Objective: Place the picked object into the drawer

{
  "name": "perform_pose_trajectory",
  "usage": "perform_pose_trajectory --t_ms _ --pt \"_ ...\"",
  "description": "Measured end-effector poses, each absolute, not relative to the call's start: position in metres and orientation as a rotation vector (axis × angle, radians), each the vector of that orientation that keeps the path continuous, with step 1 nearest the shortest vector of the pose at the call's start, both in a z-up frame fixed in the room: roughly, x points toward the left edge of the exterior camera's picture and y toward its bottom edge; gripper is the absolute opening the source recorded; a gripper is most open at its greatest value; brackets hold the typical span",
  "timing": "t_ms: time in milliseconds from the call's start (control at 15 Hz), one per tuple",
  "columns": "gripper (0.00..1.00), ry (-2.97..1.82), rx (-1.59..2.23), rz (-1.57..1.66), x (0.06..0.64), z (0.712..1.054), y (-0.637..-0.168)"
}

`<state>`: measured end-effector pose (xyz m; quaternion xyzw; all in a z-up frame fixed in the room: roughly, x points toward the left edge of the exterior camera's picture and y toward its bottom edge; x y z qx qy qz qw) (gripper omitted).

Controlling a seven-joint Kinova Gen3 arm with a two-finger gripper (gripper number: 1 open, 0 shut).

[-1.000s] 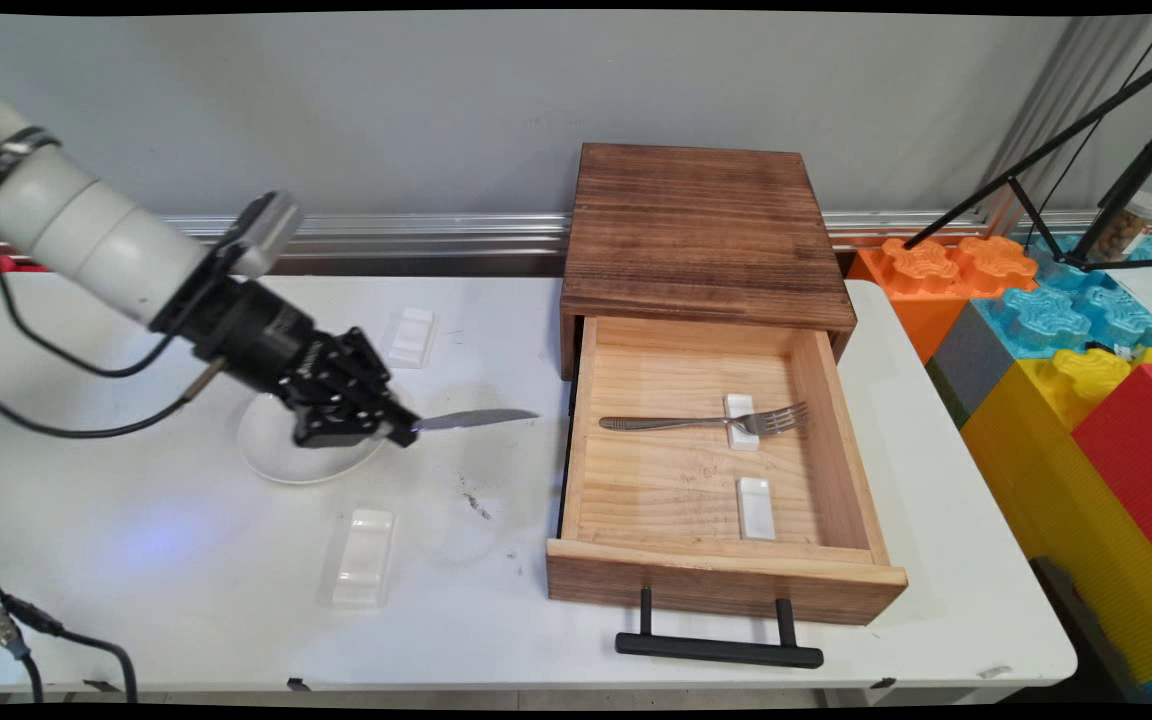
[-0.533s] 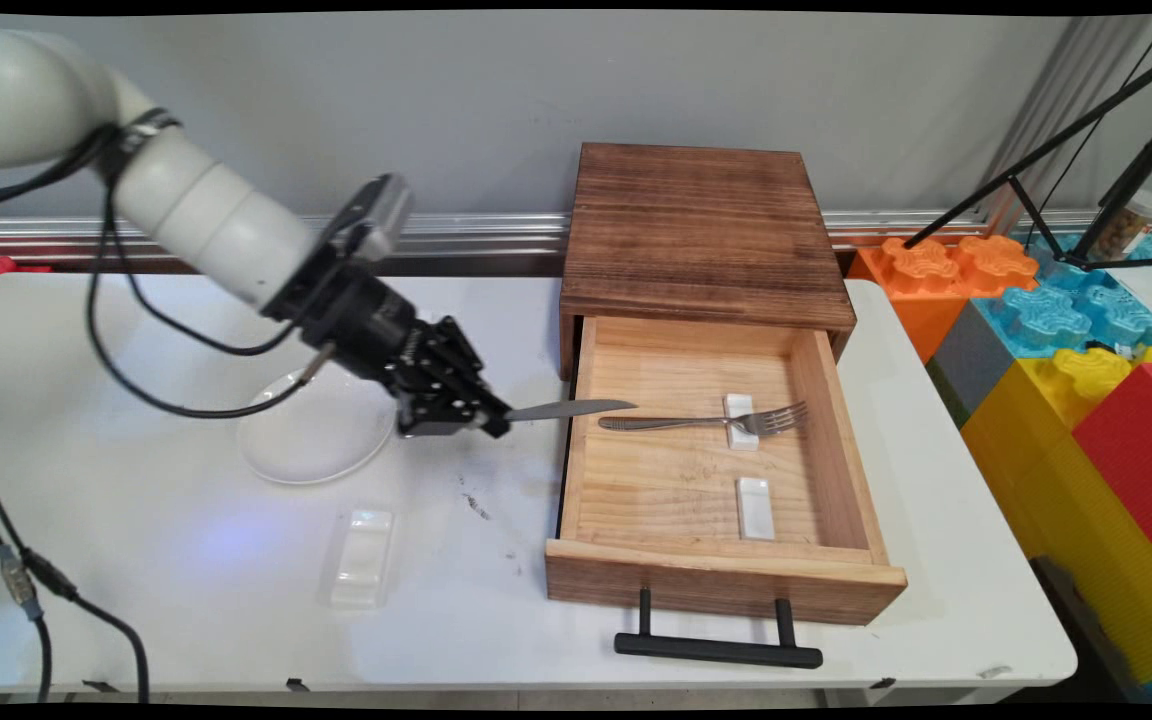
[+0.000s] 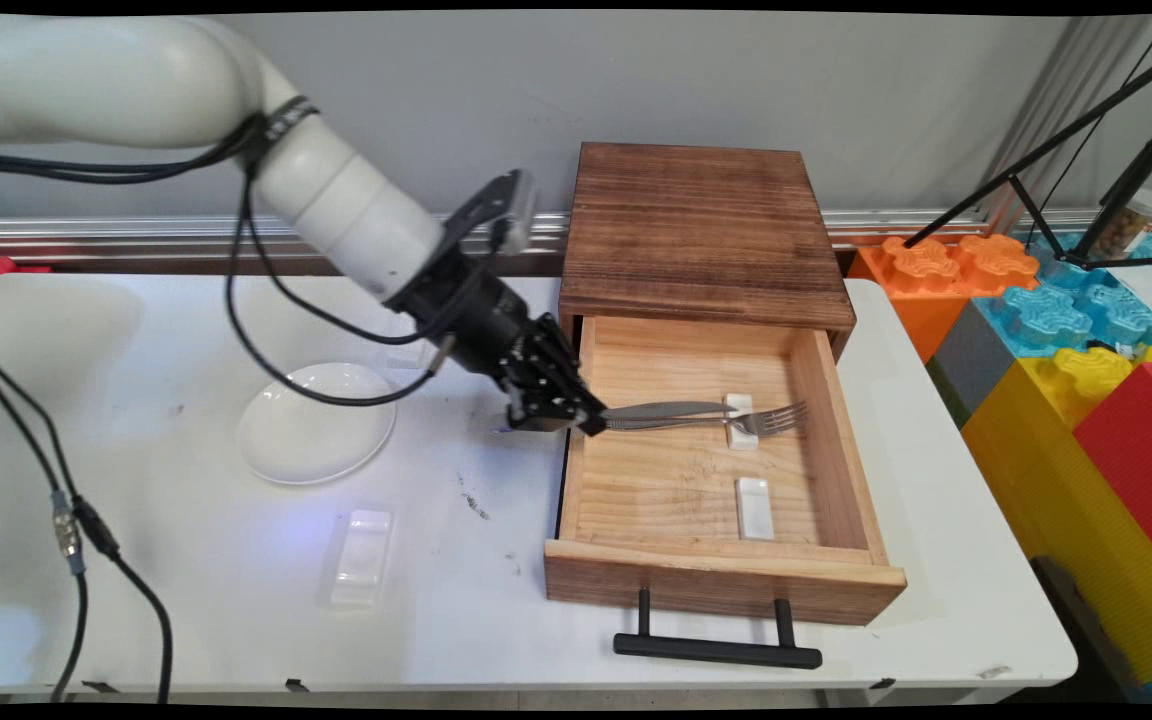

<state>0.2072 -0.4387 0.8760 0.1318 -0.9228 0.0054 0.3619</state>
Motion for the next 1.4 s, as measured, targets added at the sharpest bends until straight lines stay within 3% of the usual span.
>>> perform_pose_trajectory --t_ms 733,1400 --pt "0.00 -2.407 0.289 -0.008 0.126 0.859 -0.469" --pt "0.00 -2.425 0.318 -0.045 0.091 0.820 -0.476"
